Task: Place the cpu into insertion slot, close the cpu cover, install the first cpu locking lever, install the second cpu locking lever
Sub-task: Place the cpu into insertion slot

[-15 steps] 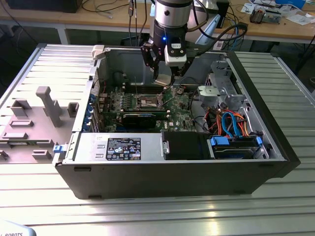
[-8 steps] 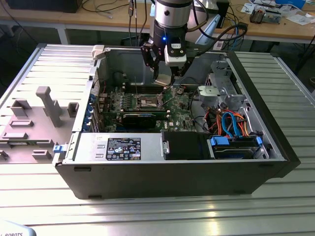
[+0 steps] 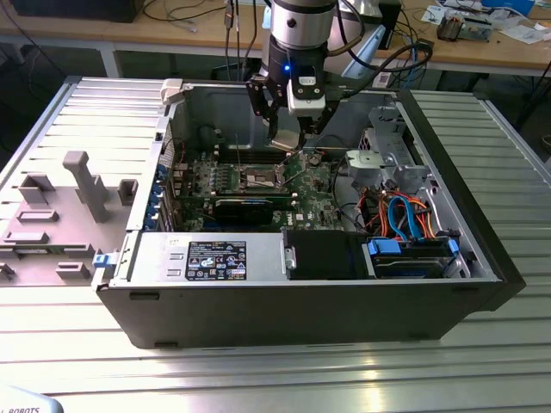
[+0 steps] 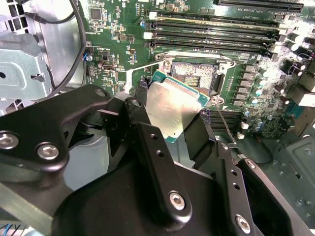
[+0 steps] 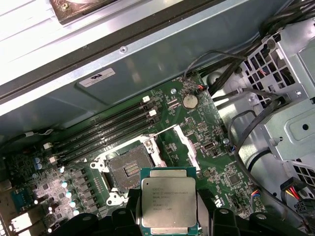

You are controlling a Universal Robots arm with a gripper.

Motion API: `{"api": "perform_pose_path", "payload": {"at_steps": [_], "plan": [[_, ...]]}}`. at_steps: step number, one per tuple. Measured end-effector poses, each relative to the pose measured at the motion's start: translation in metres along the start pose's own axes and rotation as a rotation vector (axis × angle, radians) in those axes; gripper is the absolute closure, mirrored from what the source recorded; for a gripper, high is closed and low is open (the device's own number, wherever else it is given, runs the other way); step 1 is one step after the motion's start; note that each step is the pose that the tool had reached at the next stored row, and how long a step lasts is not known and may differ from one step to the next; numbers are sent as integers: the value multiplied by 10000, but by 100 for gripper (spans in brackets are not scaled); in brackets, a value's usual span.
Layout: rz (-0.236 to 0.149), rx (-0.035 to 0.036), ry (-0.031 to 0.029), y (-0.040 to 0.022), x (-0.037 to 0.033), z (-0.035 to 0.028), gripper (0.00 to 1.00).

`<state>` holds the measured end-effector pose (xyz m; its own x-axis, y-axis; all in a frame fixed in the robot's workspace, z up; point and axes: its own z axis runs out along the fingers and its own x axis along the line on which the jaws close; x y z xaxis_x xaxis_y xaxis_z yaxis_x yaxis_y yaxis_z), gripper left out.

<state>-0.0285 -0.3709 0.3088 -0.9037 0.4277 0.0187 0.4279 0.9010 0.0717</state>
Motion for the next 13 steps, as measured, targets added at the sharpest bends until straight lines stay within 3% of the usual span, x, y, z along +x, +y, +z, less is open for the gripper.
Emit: {"api": "perform_pose_path", "payload": {"at_steps": [13], "plan": [[70,-2,-5,0,0,2,46]]}}
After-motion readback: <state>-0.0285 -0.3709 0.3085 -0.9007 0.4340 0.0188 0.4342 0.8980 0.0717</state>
